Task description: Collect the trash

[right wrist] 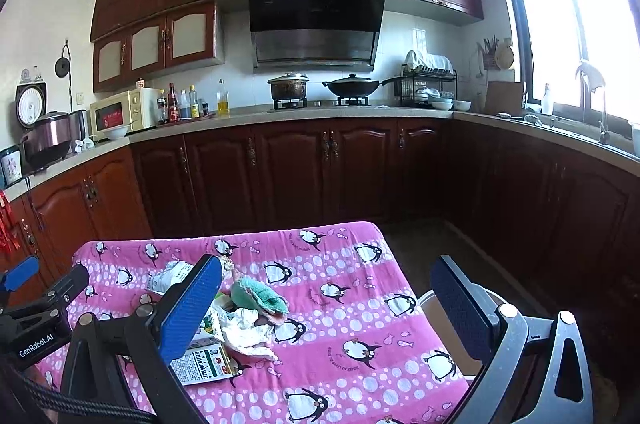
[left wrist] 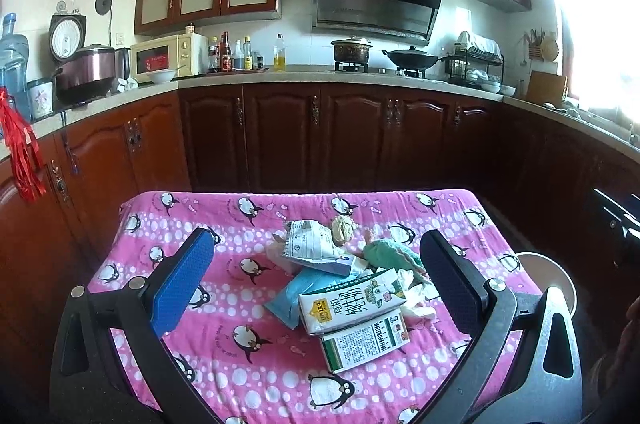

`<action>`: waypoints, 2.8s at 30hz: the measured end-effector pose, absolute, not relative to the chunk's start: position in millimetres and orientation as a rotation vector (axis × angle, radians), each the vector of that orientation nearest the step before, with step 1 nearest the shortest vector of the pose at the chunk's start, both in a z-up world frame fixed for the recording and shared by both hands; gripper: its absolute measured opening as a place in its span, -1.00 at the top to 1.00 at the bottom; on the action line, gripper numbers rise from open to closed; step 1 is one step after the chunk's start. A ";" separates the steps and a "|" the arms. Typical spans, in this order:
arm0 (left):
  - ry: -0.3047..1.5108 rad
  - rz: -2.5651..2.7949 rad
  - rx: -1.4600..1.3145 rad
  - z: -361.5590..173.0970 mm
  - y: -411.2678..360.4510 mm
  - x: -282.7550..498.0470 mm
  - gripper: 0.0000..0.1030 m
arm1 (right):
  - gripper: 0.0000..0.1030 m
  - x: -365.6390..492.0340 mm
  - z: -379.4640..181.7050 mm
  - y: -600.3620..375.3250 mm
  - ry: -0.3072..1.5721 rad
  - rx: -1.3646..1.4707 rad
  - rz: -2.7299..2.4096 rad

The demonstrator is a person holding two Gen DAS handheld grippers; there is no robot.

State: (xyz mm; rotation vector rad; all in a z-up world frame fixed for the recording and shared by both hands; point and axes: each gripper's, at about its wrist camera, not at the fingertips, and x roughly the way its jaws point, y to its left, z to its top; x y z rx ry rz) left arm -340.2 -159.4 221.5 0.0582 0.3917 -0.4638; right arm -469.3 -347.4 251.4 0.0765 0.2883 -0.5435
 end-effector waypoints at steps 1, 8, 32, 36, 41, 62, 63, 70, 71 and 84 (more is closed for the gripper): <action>0.393 -0.464 0.061 220.9 -159.3 -340.0 -0.99 | -1.00 -469.0 251.4 -347.5 0.288 0.077 -0.545; 0.386 -0.455 0.061 220.5 -158.4 -340.9 -0.99 | -1.00 -467.5 249.9 -347.3 0.288 0.077 -0.549; 0.375 -0.431 0.054 222.1 -152.5 -340.5 -0.99 | -1.00 -464.0 249.4 -346.0 0.288 0.069 -0.545; 0.376 -0.428 0.056 222.7 -152.7 -341.2 -0.99 | -1.00 -462.8 249.8 -345.5 0.292 0.068 -0.544; 0.375 -0.424 0.058 223.1 -152.0 -341.3 -0.99 | -1.00 -462.2 249.5 -345.4 0.295 0.066 -0.545; 0.397 -0.415 0.068 218.0 -153.6 -336.1 -0.99 | -1.00 -456.7 246.0 -343.0 0.315 0.068 -0.540; 0.396 -0.415 0.068 218.0 -153.5 -336.1 -0.99 | -1.00 -456.6 245.7 -342.8 0.314 0.067 -0.539; 0.396 -0.416 0.068 218.3 -153.5 -335.8 -0.99 | -1.00 -455.0 243.6 -342.5 0.318 0.064 -0.537; 0.396 -0.417 0.068 217.9 -153.4 -335.7 -0.99 | -1.00 -454.6 243.3 -342.6 0.320 0.065 -0.536; 0.399 -0.417 0.068 217.3 -153.7 -335.6 -0.99 | -1.00 -450.5 239.3 -342.7 0.327 0.062 -0.522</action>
